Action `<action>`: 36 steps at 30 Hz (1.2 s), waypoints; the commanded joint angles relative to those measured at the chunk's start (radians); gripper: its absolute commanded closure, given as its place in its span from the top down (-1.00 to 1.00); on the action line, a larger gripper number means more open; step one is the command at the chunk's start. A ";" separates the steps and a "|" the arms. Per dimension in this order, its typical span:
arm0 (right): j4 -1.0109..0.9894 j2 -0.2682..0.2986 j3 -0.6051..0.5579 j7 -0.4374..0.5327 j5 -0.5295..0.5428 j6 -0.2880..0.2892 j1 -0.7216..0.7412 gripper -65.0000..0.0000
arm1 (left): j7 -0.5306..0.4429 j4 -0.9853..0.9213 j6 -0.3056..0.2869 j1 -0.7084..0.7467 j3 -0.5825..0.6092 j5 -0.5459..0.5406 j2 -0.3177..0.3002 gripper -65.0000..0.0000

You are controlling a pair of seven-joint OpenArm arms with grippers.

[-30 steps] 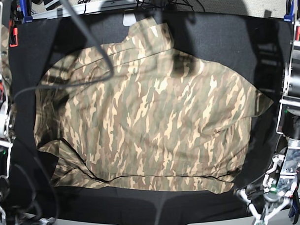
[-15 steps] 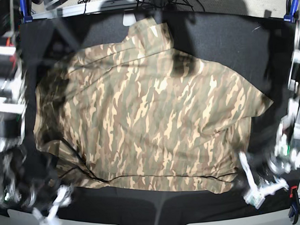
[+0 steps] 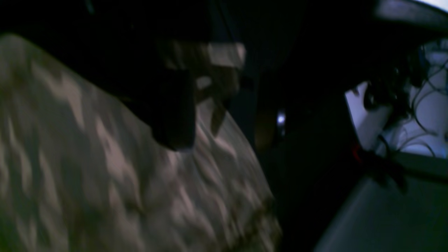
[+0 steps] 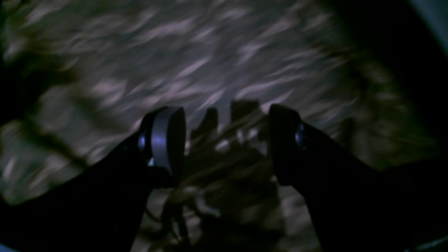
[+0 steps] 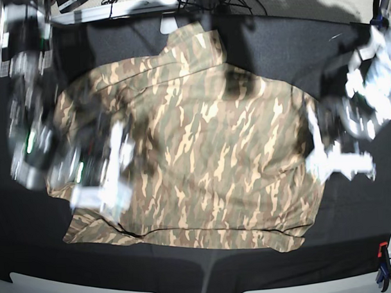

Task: Layout the t-shirt on the table in an organized manner, then fold the t-shirt properly
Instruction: 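Release the hem corners and raise both grippers off the shirt, then move the right gripper to the shirt's collar and grasp it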

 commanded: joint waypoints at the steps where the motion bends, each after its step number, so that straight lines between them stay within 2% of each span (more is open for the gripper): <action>1: 0.043 0.012 0.007 0.018 0.014 0.002 -0.022 0.10 | -0.032 0.015 0.028 0.018 -0.010 0.042 -0.013 -0.20; 8: 0.200 0.012 0.006 0.047 0.018 0.002 -0.280 0.10 | -0.049 0.021 0.194 0.184 -0.010 0.246 -0.008 -0.20; 13: 0.309 0.012 0.006 0.064 0.018 0.002 -0.437 0.10 | -0.021 0.022 0.277 0.222 -0.010 0.344 -0.008 -0.20; 16: 0.331 0.011 0.006 0.064 0.018 0.002 -0.519 0.10 | -0.007 0.022 0.311 0.221 -0.010 0.369 -0.008 -0.20; 18: 0.331 0.012 0.003 0.063 0.017 0.002 -0.560 0.10 | -0.008 0.021 0.312 0.221 -0.010 0.378 -0.008 -0.20; 21: 0.330 0.012 -0.043 0.059 -0.008 0.002 -0.576 -0.05 | -0.016 0.022 0.312 0.221 -0.010 0.375 -0.008 -0.20; 24: 0.330 0.012 -0.150 0.102 -0.129 0.002 -0.561 -0.18 | -0.030 0.021 0.312 0.221 -0.010 0.375 -0.008 -0.20; 27: 0.327 0.013 -0.283 0.176 -0.259 0.002 -0.545 -0.18 | -0.030 0.021 0.312 0.221 -0.010 0.375 -0.008 -0.20; 31: 0.270 0.012 -0.443 0.270 -0.491 0.002 -0.515 -0.18 | -0.029 0.021 0.312 0.221 -0.010 0.375 -0.008 -0.20; 34: 0.215 0.012 -0.521 0.274 -0.618 0.002 -0.478 -0.19 | -0.027 0.021 0.312 0.221 -0.010 0.375 -0.008 -0.20; 36: 0.191 0.013 -0.557 0.274 -0.656 0.002 -0.462 -0.19 | -0.027 0.021 0.312 0.221 -0.010 0.375 -0.008 -0.20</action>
